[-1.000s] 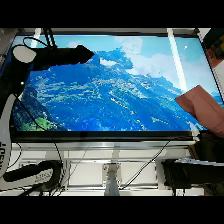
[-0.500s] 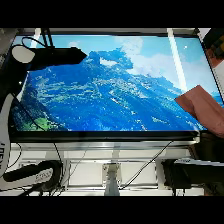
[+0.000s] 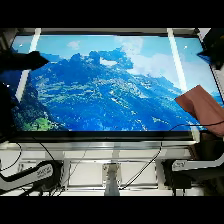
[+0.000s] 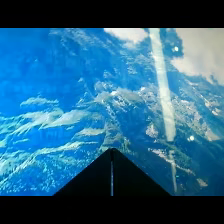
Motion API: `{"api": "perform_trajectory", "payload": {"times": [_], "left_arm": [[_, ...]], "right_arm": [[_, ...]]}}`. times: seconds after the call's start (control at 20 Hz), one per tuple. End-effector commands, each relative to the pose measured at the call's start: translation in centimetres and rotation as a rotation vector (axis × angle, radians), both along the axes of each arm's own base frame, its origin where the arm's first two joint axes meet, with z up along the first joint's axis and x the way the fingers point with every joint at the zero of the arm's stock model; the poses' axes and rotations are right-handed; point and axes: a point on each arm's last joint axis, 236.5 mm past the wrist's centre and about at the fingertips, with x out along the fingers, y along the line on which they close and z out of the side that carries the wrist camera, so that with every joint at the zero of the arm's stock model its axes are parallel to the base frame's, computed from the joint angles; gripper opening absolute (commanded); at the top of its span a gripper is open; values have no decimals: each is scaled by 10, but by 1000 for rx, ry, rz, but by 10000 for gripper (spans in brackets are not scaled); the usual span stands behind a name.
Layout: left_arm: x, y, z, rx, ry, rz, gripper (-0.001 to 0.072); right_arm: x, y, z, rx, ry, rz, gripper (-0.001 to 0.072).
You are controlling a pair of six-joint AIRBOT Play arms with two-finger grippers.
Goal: Fold the clothes and pants, and hang the long-sleeved shirts on hangers.
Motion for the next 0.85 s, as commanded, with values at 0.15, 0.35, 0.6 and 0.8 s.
{"api": "perform_trajectory", "payload": {"times": [0.15, 0.35, 0.6, 0.8], "left_arm": [[-19, 24, -7, -13, 72, 18, 9], [-19, 24, -8, -13, 73, 17, 9], [-19, 24, -8, -13, 73, 17, 9], [-19, 24, -8, -13, 73, 17, 9]], "right_arm": [[-5, 138, 13, 53, -31, 282, 14], [-12, 180, 15, 59, -40, 358, 16], [-18, 200, 15, 60, -39, 400, 16], [-18, 200, 15, 60, -39, 400, 16]]}}
